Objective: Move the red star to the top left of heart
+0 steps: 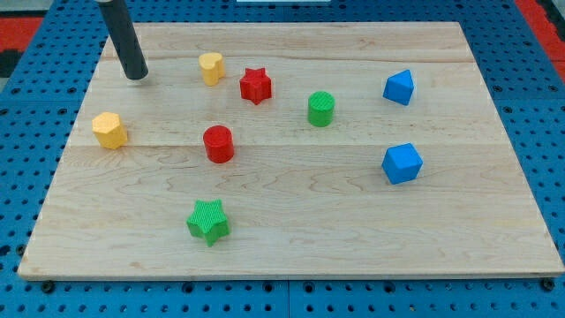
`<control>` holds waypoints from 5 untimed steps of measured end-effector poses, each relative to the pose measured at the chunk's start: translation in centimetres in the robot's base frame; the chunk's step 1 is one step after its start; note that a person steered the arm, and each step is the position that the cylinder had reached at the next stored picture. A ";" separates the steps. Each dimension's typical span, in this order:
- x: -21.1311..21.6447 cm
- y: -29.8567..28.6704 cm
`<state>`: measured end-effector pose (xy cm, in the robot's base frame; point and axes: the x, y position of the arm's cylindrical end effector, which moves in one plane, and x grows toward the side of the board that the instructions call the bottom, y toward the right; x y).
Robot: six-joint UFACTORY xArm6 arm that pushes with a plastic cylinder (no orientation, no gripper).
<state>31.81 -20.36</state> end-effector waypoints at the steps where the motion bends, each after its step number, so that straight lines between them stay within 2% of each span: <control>1: 2.6 5.0; 2: 4.5 6.4; 3: 11.1 5.1; 4: 13.3 -1.6; 5: 9.9 -3.8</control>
